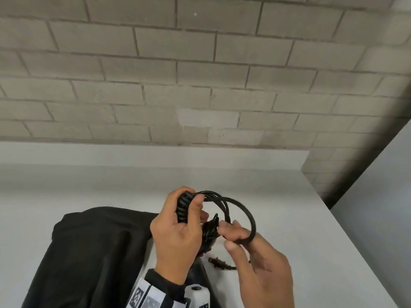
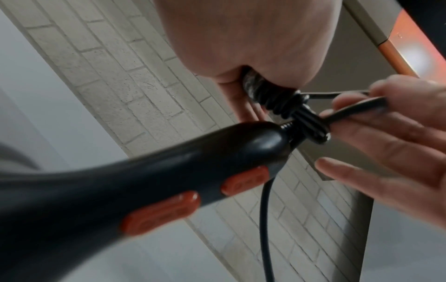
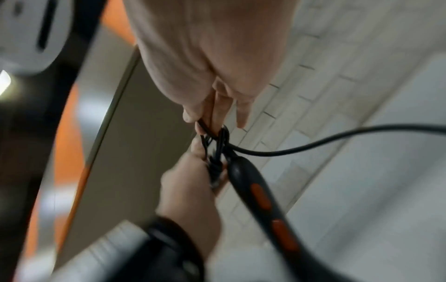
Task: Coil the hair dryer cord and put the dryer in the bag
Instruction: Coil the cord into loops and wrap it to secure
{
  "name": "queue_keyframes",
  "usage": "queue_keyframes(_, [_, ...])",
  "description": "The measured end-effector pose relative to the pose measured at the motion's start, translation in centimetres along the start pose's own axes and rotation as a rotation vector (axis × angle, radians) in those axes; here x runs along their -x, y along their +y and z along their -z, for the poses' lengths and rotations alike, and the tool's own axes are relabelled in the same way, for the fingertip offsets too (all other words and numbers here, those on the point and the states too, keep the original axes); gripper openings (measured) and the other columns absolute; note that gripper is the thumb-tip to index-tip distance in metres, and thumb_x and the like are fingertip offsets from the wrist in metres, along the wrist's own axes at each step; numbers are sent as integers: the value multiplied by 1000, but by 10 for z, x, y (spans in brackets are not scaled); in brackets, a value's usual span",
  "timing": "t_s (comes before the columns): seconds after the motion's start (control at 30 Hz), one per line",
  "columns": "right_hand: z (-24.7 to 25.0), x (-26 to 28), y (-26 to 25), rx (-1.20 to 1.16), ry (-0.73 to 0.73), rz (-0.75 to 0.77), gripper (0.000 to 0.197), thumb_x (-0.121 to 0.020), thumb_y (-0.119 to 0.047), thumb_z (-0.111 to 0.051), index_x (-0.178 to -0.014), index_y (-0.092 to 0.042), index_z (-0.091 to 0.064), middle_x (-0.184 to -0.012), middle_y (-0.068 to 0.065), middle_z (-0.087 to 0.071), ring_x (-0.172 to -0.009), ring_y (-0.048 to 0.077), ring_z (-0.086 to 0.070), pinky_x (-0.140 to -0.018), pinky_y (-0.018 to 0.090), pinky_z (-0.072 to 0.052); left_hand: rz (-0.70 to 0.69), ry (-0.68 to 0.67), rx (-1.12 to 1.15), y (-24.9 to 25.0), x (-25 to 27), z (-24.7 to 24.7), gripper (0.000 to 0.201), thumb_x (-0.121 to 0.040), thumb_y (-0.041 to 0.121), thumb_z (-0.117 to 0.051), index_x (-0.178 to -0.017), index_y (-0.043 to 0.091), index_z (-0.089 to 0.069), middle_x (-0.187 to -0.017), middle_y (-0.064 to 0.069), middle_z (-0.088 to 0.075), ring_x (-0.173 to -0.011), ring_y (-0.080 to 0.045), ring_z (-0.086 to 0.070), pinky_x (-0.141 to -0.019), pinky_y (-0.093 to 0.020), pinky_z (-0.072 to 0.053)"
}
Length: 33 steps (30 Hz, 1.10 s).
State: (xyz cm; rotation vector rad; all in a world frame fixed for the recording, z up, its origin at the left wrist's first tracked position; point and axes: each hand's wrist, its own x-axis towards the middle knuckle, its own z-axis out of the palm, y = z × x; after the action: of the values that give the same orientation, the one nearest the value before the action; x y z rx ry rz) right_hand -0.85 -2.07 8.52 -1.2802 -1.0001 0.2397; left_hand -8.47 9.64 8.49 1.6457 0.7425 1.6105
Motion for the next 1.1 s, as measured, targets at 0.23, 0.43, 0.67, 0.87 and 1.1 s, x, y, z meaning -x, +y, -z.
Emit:
queue_keyframes(0.23, [65, -12, -18, -829, -64, -527, 38, -102, -13, -47, -128, 15, -45, -88, 21, -61, -77, 30, -65, -77, 40, -54, 150, 65, -21, 7, 3, -3, 21, -94, 41, -61, -93, 20, -63, -67, 1, -69, -59, -17, -72, -62, -41, -61])
queue_keyframes(0.43, [91, 15, 5, -397, -215, -705, 74, -39, -61, -90, -90, -10, -77, -53, 15, -48, -42, 16, -34, -41, 18, -32, 205, 39, -74, 15, 2, -2, 20, -87, 34, -61, -91, 16, -64, -67, 3, -70, -59, -15, -71, -64, -32, -61])
queue_keyframes(0.67, [81, 24, 21, 252, 322, -136, 46, -68, -10, -82, -91, -45, -63, -89, -13, -62, -72, 8, -60, -69, 12, -50, 265, 102, -59, 18, 9, -1, 23, -85, 38, -63, -92, 17, -64, -64, -4, -69, -58, -20, -72, -62, -38, -62])
queue_keyframes(0.87, [11, 21, -14, 432, 83, -3, 12, -72, -48, -62, -78, -39, -64, -74, -23, -62, -79, -9, -58, -71, -3, -38, 235, 110, -89, 17, 11, -2, 22, -81, 47, -61, -91, 27, -62, -63, 6, -70, -57, -15, -71, -67, -47, -60])
queue_keyframes(1.1, [-23, 10, 0, 184, -54, -262, 29, -82, -14, -73, -91, -41, -67, -86, -17, -74, -89, 1, -69, -80, 16, -52, 176, 50, -53, 13, 4, 8, 23, -87, 54, -60, -91, 32, -61, -66, 13, -70, -57, -5, -71, -60, -35, -61])
